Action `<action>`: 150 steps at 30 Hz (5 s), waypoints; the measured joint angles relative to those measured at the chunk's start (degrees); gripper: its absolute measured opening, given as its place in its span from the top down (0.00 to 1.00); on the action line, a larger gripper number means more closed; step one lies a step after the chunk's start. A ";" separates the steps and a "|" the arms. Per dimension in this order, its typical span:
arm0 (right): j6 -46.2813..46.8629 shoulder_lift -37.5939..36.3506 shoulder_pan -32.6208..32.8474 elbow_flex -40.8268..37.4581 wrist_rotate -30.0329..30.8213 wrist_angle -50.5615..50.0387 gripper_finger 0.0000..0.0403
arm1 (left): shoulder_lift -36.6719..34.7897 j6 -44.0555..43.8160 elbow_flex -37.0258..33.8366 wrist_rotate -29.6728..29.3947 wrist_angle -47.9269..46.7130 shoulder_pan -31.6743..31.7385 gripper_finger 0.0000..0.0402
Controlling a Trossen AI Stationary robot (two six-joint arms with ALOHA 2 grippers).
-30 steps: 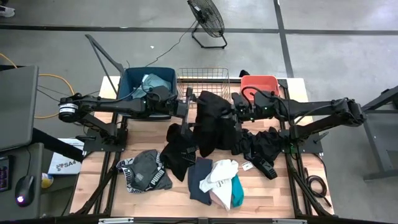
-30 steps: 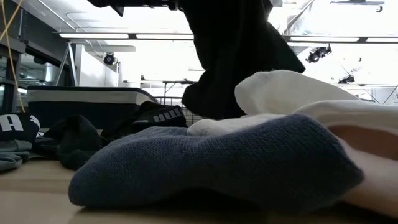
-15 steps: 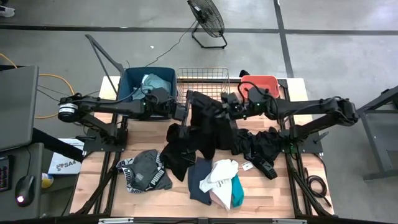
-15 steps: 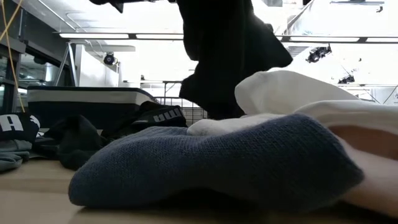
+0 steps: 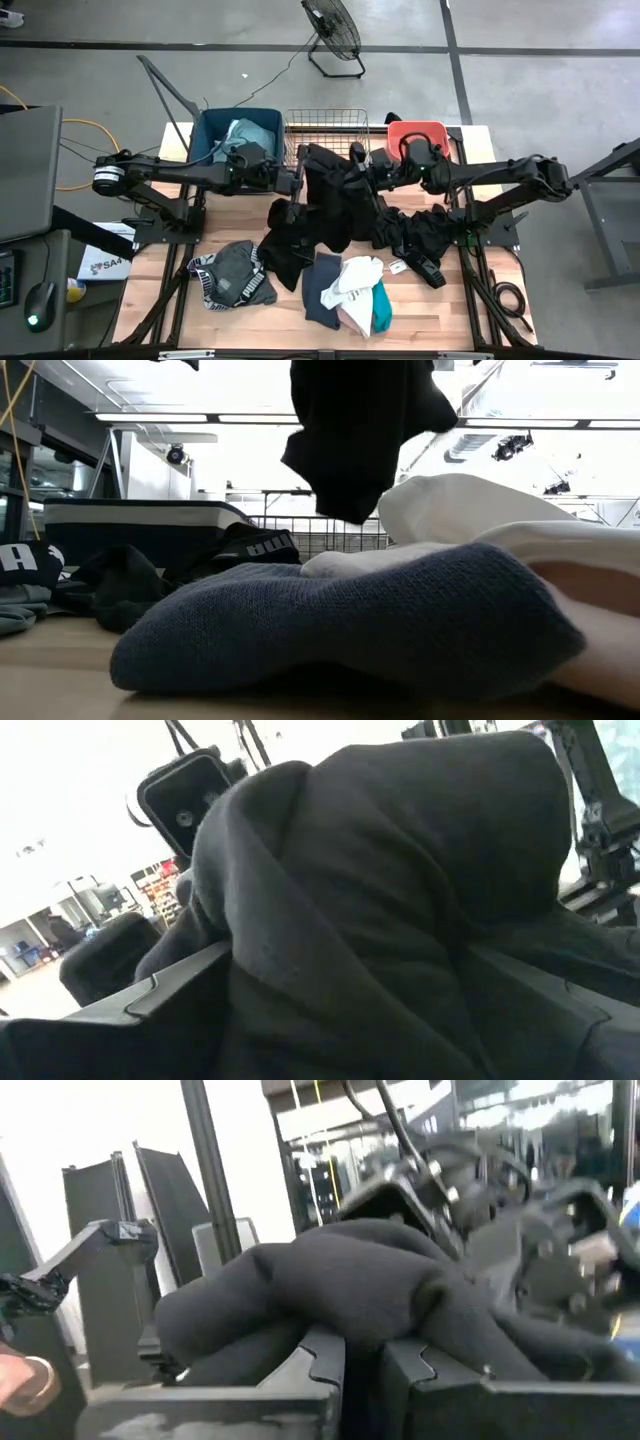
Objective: Pick & Place Cloths
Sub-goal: Put the black shirt into the blue bin
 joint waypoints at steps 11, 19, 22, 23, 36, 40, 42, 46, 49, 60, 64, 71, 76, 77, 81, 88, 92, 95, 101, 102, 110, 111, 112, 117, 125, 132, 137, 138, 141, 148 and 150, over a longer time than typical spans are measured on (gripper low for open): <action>-2.22 8.34 0.49 9.33 -6.62 2.72 0.97 | 1.66 -6.73 -0.11 1.40 2.87 -0.02 0.12; -3.10 9.93 0.28 14.34 -8.73 2.54 0.97 | 1.77 -13.65 0.02 0.92 3.76 0.02 0.12; -4.07 8.70 0.29 14.35 -8.17 2.00 0.97 | 1.98 -16.23 0.02 0.75 3.48 0.02 0.12; -4.46 8.28 0.24 14.37 -7.83 1.39 0.97 | 1.99 -17.19 0.01 0.80 3.38 0.02 0.12; -6.53 6.50 -0.73 14.41 -6.53 -6.54 0.97 | 2.25 -25.82 -0.24 3.50 0.06 0.09 0.44; -7.99 4.78 -0.71 14.43 -2.38 -12.71 0.92 | 2.32 -24.83 -0.31 3.36 -0.92 0.15 0.69; -8.39 3.91 -0.66 14.43 0.23 -15.13 0.87 | 2.36 -23.85 -0.31 2.94 -1.21 0.16 0.73; -10.53 1.85 -0.63 14.46 2.30 -20.25 0.73 | 2.42 -22.75 -0.31 2.59 -1.51 0.24 0.73; -10.64 0.12 -0.30 14.46 2.92 -23.21 0.63 | 2.46 -22.56 -0.31 2.61 -1.75 0.22 0.73; -9.52 -11.51 -0.31 15.09 15.41 -38.12 0.45 | -4.90 -11.42 1.01 -15.46 -21.61 -0.04 0.73; -7.46 -12.87 -0.14 14.87 16.36 -42.01 0.46 | -9.17 -7.39 6.15 -26.43 -32.52 0.09 0.73; -6.63 -13.46 -0.18 14.85 16.88 -46.87 0.46 | -13.07 -3.90 15.02 -39.38 -46.22 -0.02 0.73; -5.78 -12.97 -0.14 14.74 19.26 -51.17 0.47 | -14.02 -3.70 20.33 -58.06 -57.52 0.11 0.73; -5.79 -13.05 -0.14 14.74 19.26 -51.39 0.47 | -14.21 -3.76 20.78 -61.22 -59.51 0.11 0.73; -5.79 -12.97 -0.14 14.70 19.31 -52.52 0.47 | -15.24 -5.30 21.43 -71.33 -63.99 0.21 0.73; -5.63 -12.95 -0.14 14.67 19.24 -52.39 0.47 | -15.32 -11.25 20.20 -75.44 -71.13 6.95 0.73; -5.63 -12.95 0.30 14.65 19.22 -52.72 0.47 | -15.17 -11.44 15.93 -74.90 -71.32 12.84 0.73; -5.73 -12.95 0.85 14.65 19.22 -52.76 0.47 | -15.23 -11.48 12.24 -72.12 -69.71 17.42 0.73; -5.82 -12.95 0.95 14.63 19.20 -53.14 0.47 | -15.21 -12.81 5.32 -63.02 -66.55 24.05 0.73; -5.81 -12.95 0.95 14.61 19.20 -53.21 0.47 | -15.21 -13.41 4.34 -60.89 -66.65 24.96 0.73; -5.81 -12.93 0.95 14.58 19.18 -53.62 0.47 | -15.21 -19.29 -2.31 -48.87 -67.07 30.45 0.73; -5.81 -12.93 0.95 14.57 19.18 -53.62 0.47 | -15.21 -20.48 -3.10 -48.22 -66.94 31.10 0.73; -5.81 -12.93 0.95 14.57 19.18 -53.62 0.47 | -15.21 -21.58 -4.01 -47.39 -66.81 31.82 0.73; -5.61 -12.91 0.93 14.57 19.19 -53.62 0.47 | -15.23 -26.51 -7.85 -43.10 -66.39 35.00 0.73; -5.59 -12.91 0.93 14.57 19.20 -53.62 0.47 | -13.40 -31.67 -10.40 -34.31 -62.94 39.16 0.73; -5.06 -12.91 0.93 14.54 19.18 -53.66 0.47 | -7.30 -33.85 -10.40 -29.29 -59.20 39.98 0.73; -4.50 -12.91 0.93 14.54 19.18 -54.16 0.47 | -2.75 -34.41 -10.34 -28.10 -58.88 40.27 0.73; -4.50 -12.91 0.93 14.54 19.20 -54.40 0.47 | -1.99 -34.41 -10.32 -27.82 -58.61 40.28 0.73; -4.50 -12.91 0.93 14.54 19.19 -55.00 0.47 | -0.61 -34.41 -10.27 -27.56 -58.34 40.26 0.73; -4.47 -12.91 0.94 14.54 19.18 -55.81 0.47 | -0.27 -34.29 -9.98 -27.35 -58.53 40.22 0.62; -4.47 -12.91 0.94 14.54 19.18 -55.81 0.47 | -0.37 -33.56 -9.03 -27.12 -59.99 40.24 0.48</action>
